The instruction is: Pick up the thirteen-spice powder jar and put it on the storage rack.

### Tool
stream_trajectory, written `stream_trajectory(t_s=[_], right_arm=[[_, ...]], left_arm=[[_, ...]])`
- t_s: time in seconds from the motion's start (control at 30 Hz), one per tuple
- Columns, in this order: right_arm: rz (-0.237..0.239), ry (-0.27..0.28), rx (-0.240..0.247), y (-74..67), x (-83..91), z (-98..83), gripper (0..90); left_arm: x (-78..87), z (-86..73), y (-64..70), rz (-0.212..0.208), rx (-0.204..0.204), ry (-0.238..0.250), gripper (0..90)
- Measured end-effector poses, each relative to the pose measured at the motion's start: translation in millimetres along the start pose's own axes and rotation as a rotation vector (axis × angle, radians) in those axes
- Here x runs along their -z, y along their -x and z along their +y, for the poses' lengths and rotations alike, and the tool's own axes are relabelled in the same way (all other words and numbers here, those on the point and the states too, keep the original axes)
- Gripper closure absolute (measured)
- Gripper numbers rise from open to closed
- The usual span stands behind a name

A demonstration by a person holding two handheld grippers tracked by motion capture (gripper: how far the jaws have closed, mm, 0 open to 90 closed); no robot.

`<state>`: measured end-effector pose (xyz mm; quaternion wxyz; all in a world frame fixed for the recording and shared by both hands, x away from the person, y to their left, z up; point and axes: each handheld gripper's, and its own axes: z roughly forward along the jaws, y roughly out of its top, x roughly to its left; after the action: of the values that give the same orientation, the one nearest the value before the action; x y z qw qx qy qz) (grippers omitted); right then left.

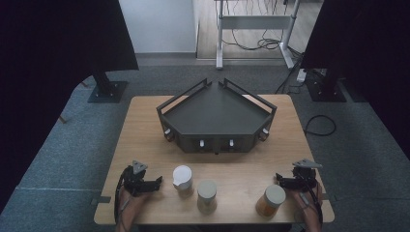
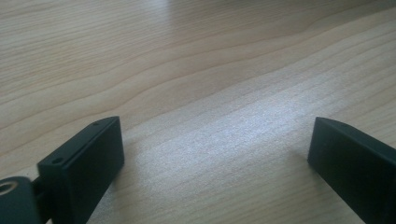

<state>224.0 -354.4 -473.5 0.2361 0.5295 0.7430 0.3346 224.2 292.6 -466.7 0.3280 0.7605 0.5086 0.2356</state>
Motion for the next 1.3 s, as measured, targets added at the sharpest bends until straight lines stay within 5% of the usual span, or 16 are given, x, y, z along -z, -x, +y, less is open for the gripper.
stream_trajectory(t_s=[0.53,1.3], right_arm=[[0.004,-0.001,0.004,0.7,0.6,-0.5,3.6],[-0.001,0.000,-0.002,0.2,1.1,-1.1,4.0]], left_arm=[[4.1,-6.4,-0.4,0.009,0.018,0.033,3.4],[21.5,-17.6,3.4,0.000,0.016,0.188,4.6]])
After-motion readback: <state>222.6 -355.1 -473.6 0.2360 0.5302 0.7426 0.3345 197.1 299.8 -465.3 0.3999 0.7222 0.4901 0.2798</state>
